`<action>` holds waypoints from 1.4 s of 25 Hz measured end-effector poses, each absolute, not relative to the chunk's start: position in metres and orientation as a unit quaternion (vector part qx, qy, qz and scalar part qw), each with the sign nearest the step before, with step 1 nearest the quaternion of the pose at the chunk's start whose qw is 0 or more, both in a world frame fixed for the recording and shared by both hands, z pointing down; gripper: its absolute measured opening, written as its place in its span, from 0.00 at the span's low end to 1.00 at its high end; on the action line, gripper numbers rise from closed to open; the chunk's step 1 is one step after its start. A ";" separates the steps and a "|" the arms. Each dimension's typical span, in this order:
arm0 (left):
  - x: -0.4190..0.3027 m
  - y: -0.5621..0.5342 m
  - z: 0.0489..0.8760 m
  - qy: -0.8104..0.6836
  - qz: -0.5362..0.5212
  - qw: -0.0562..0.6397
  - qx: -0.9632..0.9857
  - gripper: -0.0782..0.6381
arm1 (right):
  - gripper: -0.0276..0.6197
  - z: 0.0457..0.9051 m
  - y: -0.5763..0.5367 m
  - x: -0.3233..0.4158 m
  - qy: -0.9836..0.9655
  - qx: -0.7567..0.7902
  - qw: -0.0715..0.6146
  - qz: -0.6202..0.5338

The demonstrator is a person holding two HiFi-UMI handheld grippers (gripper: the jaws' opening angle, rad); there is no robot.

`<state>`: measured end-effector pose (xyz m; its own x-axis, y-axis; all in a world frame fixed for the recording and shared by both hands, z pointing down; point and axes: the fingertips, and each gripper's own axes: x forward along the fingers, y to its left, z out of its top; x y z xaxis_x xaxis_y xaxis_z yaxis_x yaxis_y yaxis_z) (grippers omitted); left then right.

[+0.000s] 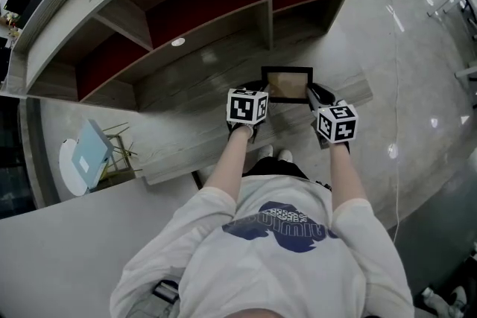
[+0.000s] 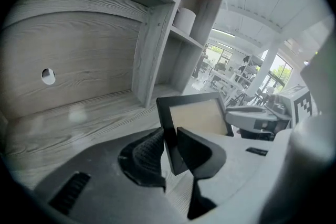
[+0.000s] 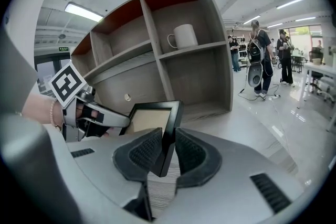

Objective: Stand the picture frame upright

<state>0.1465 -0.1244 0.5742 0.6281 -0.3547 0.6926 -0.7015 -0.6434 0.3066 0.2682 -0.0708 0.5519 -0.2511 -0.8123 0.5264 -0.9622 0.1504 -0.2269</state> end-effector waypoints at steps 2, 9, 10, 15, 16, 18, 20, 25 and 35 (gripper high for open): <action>0.144 -0.132 0.573 -0.303 0.302 0.285 0.858 0.22 | 0.16 0.550 -0.077 0.265 -0.742 0.600 0.141 0.263; 0.132 -0.156 0.569 -0.300 0.296 0.280 0.862 0.22 | 0.16 0.546 -0.099 0.252 -0.742 0.604 0.139 0.255; 0.131 -0.158 0.569 -0.301 0.296 0.281 0.862 0.22 | 0.16 0.546 -0.102 0.251 -0.743 0.603 0.139 0.254; 0.126 -0.167 0.573 -0.316 0.295 0.285 0.856 0.22 | 0.16 0.549 -0.115 0.248 -0.756 0.587 0.143 0.252; 0.126 -0.169 0.574 -0.320 0.295 0.285 0.854 0.22 | 0.16 0.550 -0.117 0.248 -0.760 0.582 0.144 0.252; 0.125 -0.171 0.576 -0.332 0.294 0.288 0.849 0.22 | 0.16 0.553 -0.123 0.248 -0.769 0.570 0.144 0.252; 0.124 -0.175 0.578 -0.349 0.292 0.293 0.841 0.22 | 0.16 0.555 -0.130 0.249 -0.780 0.555 0.146 0.251; 0.129 -0.180 0.580 -0.390 0.284 0.306 0.821 0.22 | 0.16 0.556 -0.146 0.257 -0.809 0.511 0.154 0.245; 0.140 -0.186 0.592 -0.443 0.271 0.326 0.790 0.22 | 0.15 0.567 -0.167 0.272 -0.845 0.445 0.174 0.241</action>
